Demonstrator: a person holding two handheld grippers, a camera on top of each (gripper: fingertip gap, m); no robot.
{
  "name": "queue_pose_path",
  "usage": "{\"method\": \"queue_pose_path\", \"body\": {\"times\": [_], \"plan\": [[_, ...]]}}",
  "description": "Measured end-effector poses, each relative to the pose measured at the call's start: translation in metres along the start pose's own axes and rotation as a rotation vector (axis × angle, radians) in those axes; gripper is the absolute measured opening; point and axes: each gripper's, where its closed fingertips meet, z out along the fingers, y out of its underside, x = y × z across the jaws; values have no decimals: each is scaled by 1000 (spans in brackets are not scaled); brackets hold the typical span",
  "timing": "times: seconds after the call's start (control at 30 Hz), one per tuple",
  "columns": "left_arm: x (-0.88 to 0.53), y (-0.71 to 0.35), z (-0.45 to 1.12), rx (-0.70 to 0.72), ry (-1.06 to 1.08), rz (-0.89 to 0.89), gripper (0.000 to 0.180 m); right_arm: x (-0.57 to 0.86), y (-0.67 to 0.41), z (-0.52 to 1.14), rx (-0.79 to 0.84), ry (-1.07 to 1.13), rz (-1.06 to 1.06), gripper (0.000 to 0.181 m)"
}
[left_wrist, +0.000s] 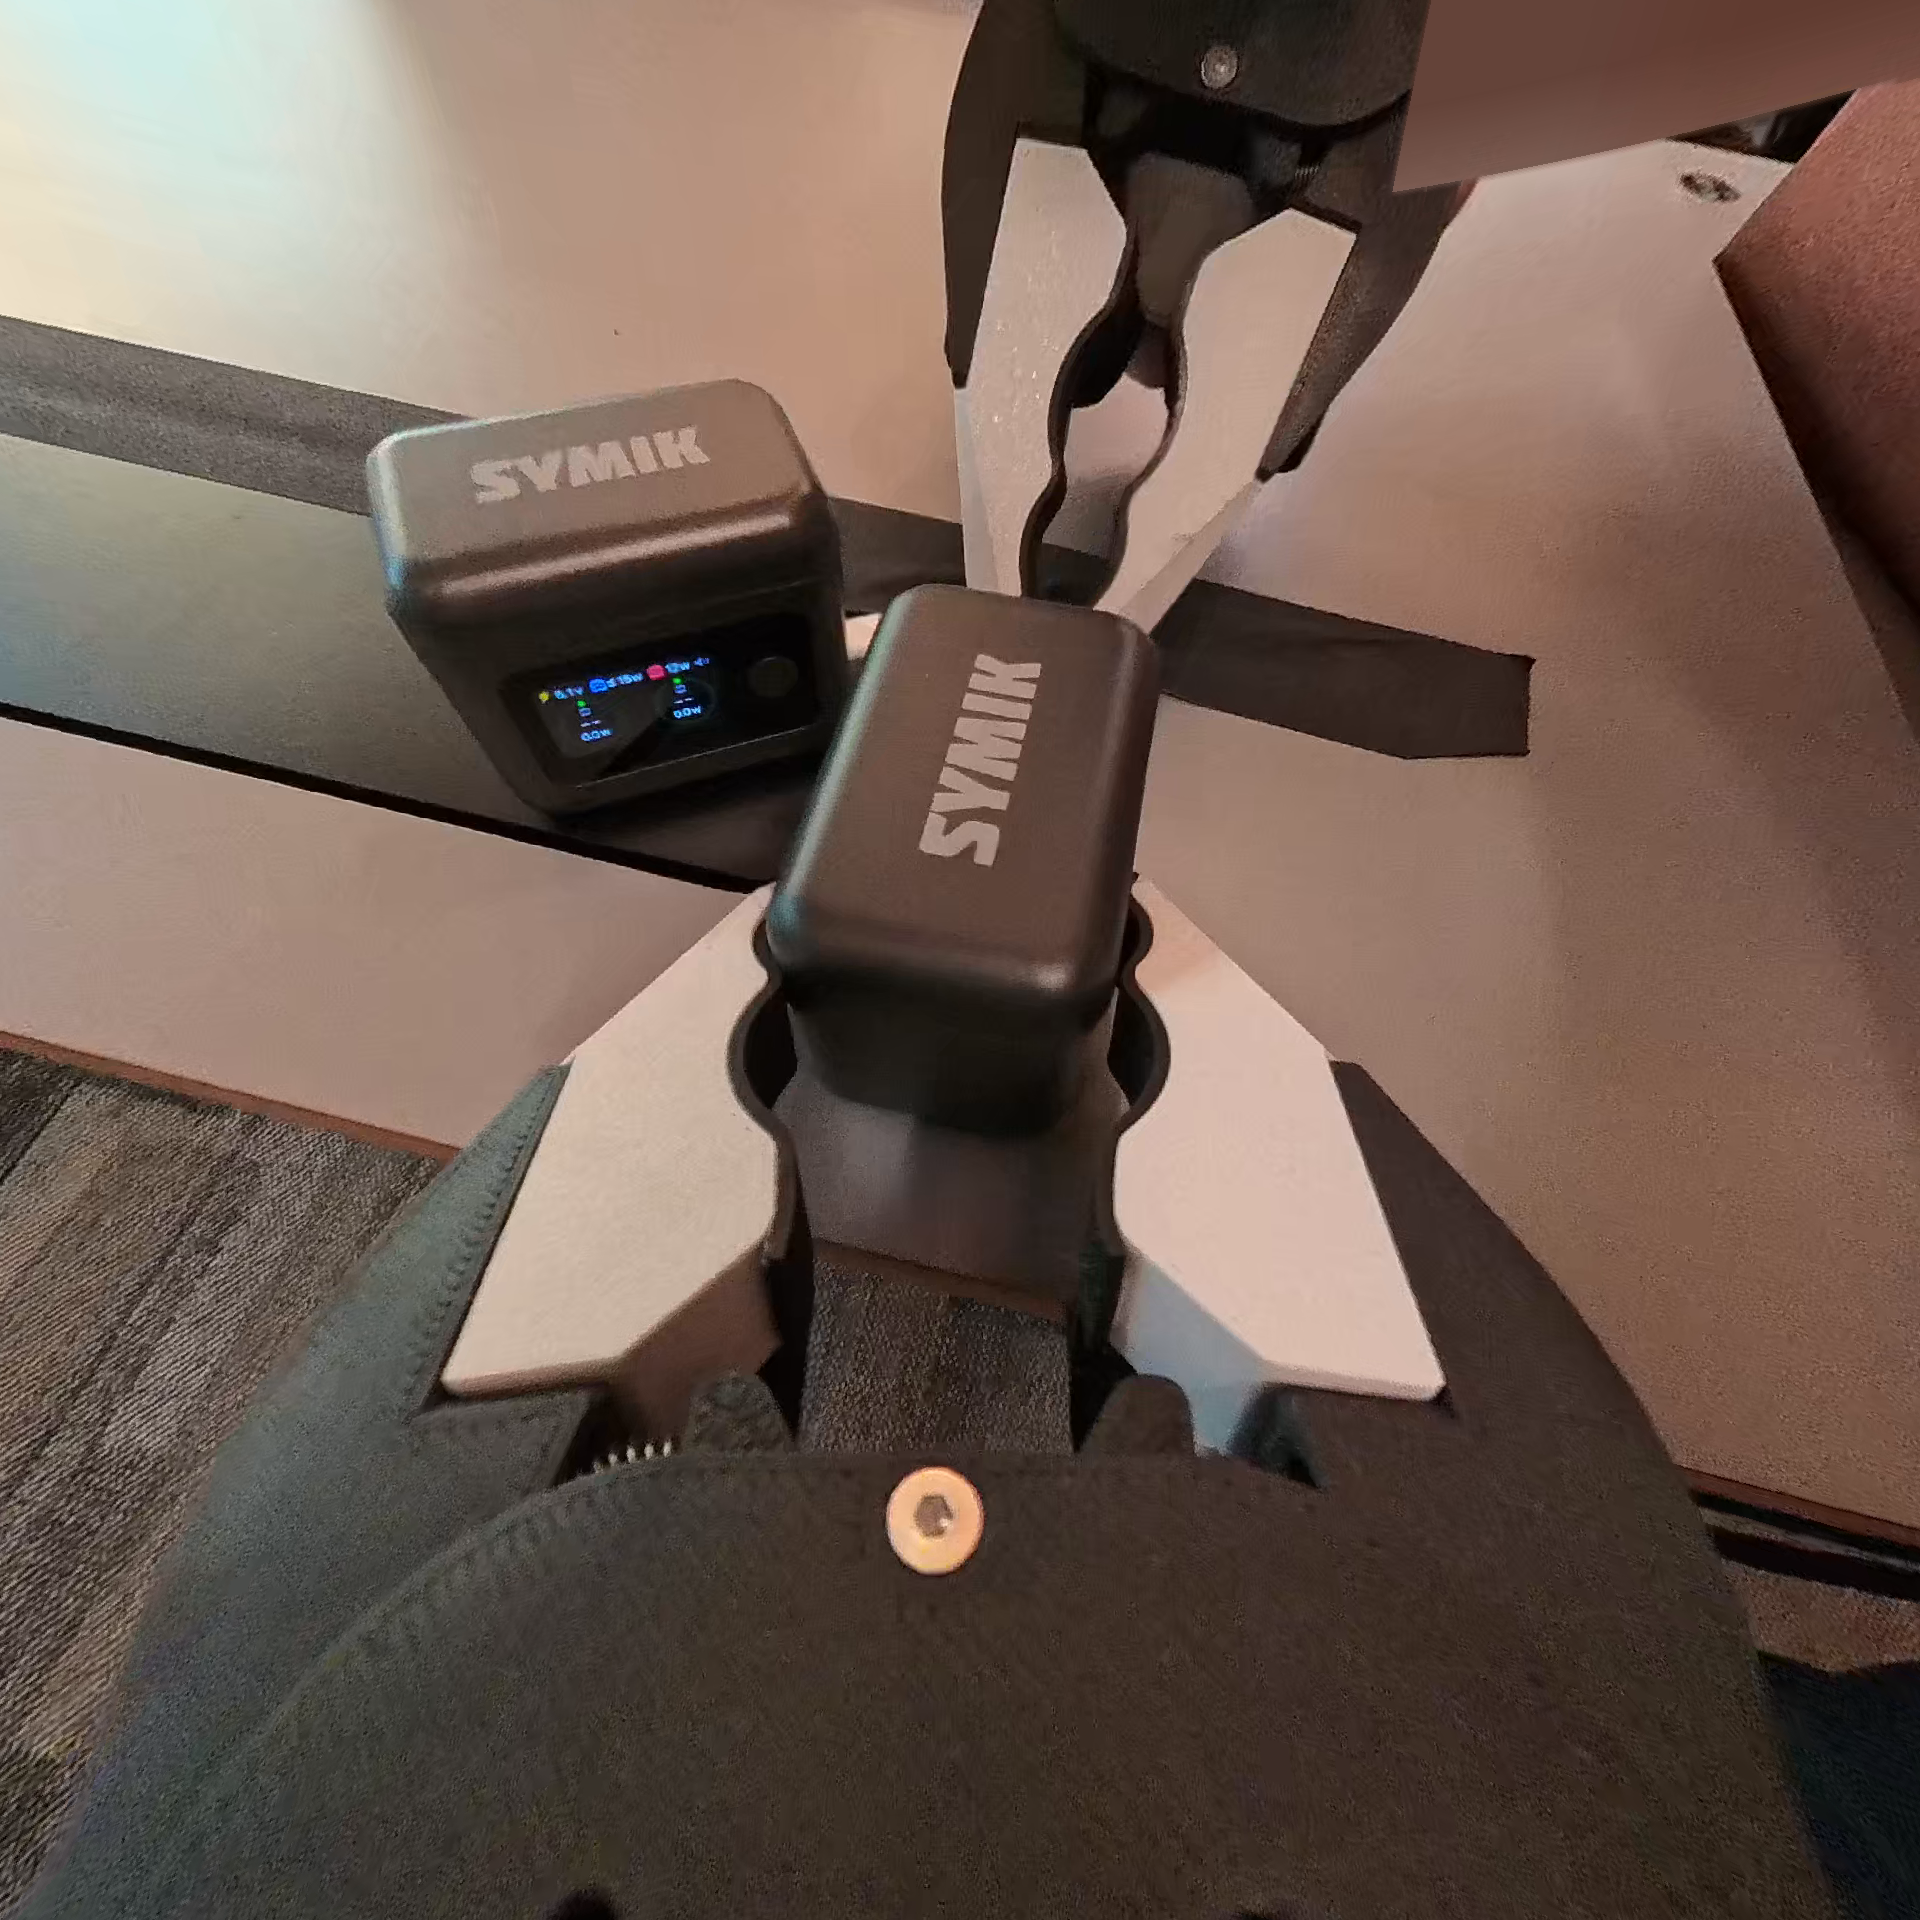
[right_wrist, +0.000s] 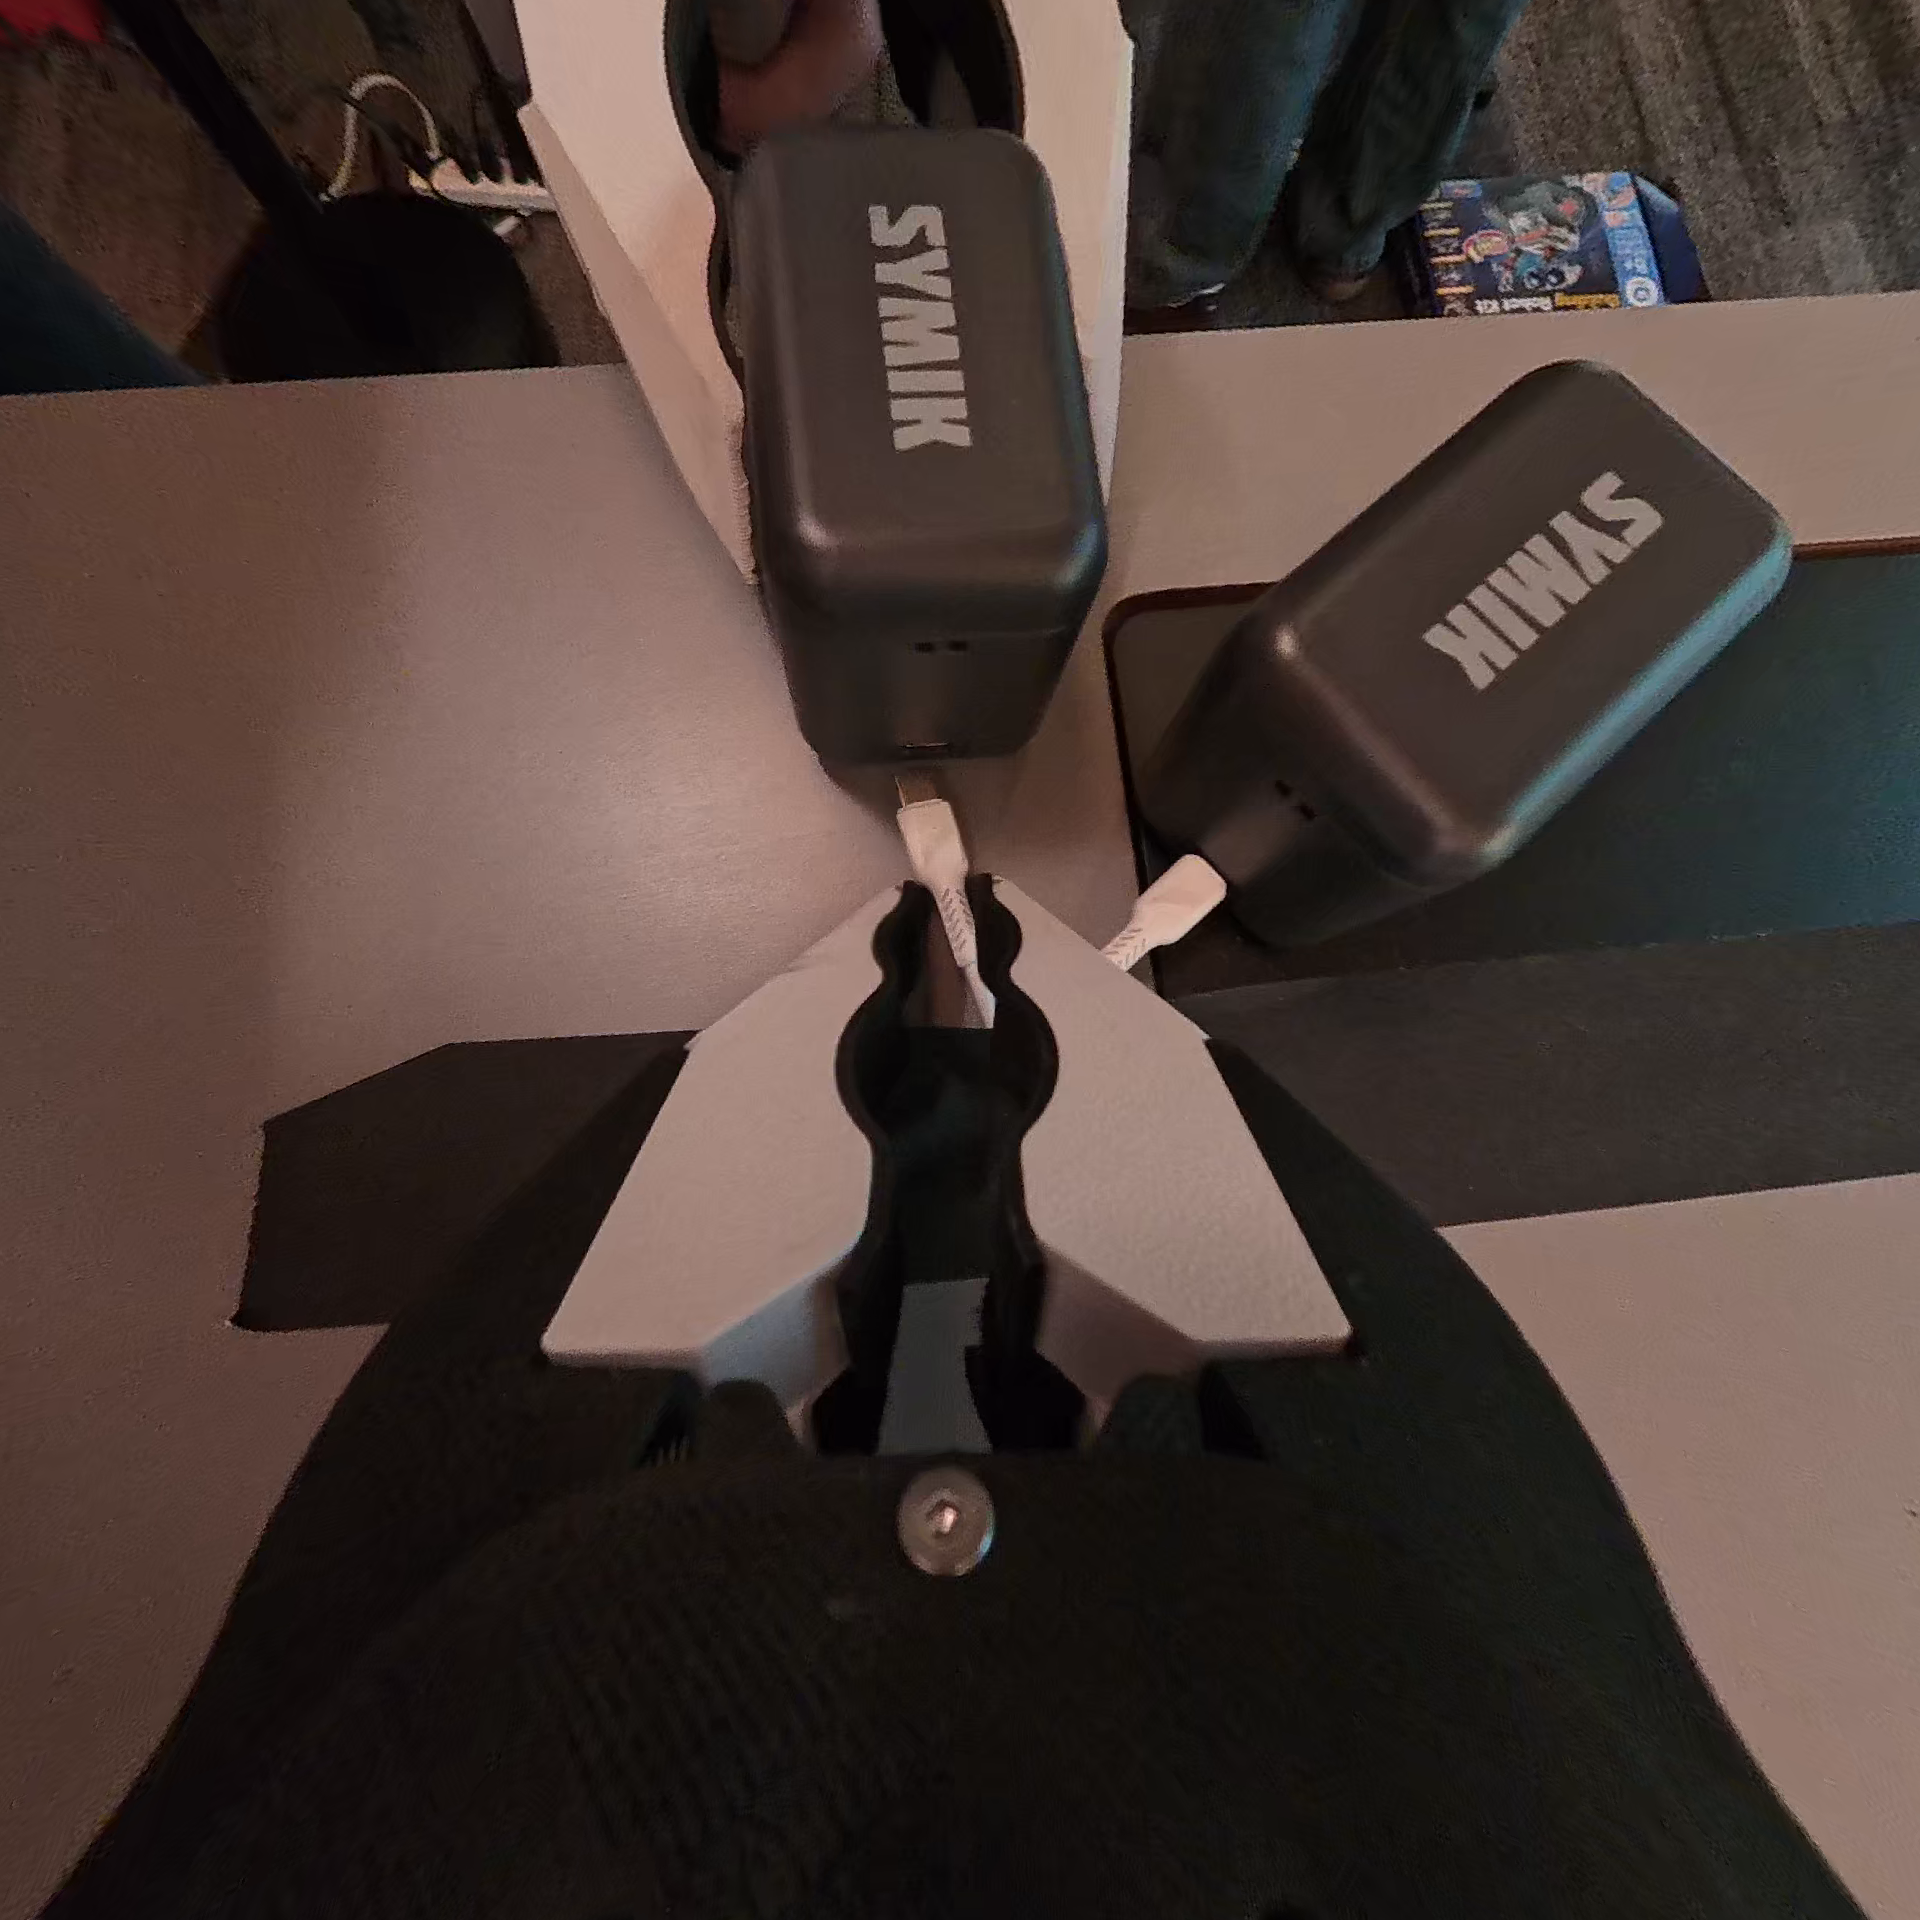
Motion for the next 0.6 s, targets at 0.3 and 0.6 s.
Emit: {"method": "queue_pose_path", "body": {"times": [0.3, 0.6], "plan": [[1, 1, 7, -9, -27, 22, 59, 3, 1, -1, 48, -14, -10, 6], [2, 1, 9, -7, -26, 10, 59, 3, 0, 0, 97, 19, -2, 6]]}}
